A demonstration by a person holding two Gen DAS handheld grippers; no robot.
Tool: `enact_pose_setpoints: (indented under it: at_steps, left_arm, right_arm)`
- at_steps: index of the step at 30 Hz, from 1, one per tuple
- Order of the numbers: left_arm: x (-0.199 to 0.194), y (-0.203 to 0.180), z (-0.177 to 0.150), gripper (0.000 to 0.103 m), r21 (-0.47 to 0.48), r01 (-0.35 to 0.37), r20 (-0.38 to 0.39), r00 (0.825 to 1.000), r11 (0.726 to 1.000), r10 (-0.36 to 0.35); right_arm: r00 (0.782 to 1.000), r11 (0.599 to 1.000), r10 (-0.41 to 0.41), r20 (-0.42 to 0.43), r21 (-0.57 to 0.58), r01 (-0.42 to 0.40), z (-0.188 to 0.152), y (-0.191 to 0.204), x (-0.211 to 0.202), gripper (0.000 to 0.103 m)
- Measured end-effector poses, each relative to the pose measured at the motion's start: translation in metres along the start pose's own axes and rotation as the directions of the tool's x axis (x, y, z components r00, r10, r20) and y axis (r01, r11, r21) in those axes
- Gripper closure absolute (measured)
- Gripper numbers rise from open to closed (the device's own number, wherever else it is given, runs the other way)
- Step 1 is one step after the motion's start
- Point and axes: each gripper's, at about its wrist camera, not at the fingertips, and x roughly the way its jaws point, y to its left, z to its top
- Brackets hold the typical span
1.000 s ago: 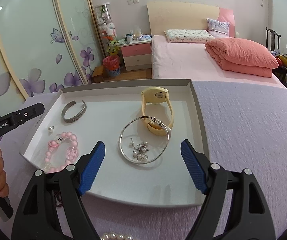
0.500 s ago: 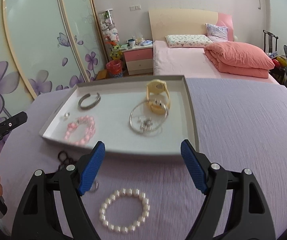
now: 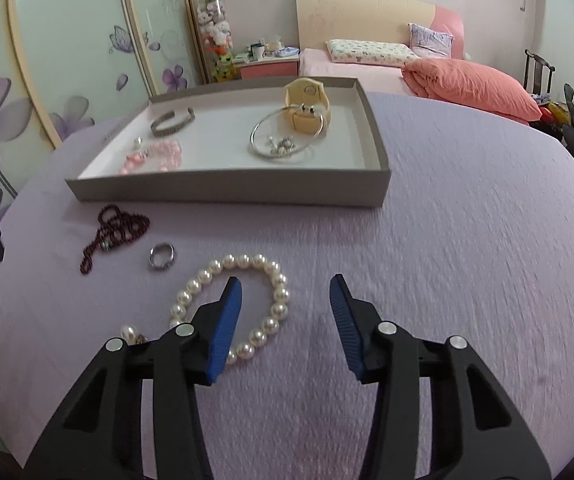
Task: Organize jewelry
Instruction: 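Grasp the pearl bead bracelet with the right tool while the left tool grasps another pearl earring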
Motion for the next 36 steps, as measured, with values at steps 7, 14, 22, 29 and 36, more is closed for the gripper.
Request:
enact_pose_setpoints:
  at_steps: [7,14,22,29,36]
  left_arm:
    - [0.002,-0.018,-0.012,0.03,0.045,0.03,-0.018,0.999,0.999,-0.03]
    - [0.007,-0.034,-0.019,0.03,0.069,0.067,-0.034,0.997,0.995,-0.064]
    - [0.021,-0.057,-0.026,0.03,0.113,0.116,-0.079,0.991,0.987,-0.107]
    - [0.041,-0.086,-0.032,0.036,0.148,0.152,-0.142,0.981,0.977,-0.131]
    - [0.072,-0.105,-0.031,0.049,0.127,0.146,-0.224,0.968,0.981,-0.115]
  right_arm:
    - [0.999,0.999,-0.028,-0.019,-0.047,0.027,-0.004,0.008,0.005,0.068]
    - [0.999,0.998,-0.03,-0.021,-0.061,0.029,-0.006,0.007,0.006,0.093]
    - [1.0,0.999,-0.027,-0.001,0.023,0.027,-0.009,-0.02,-0.008,0.093]
    - [0.999,0.996,-0.02,0.041,0.083,0.016,-0.004,-0.041,-0.022,0.093]
    - [0.999,0.993,0.026,0.031,0.118,-0.029,-0.002,-0.049,-0.017,0.093]
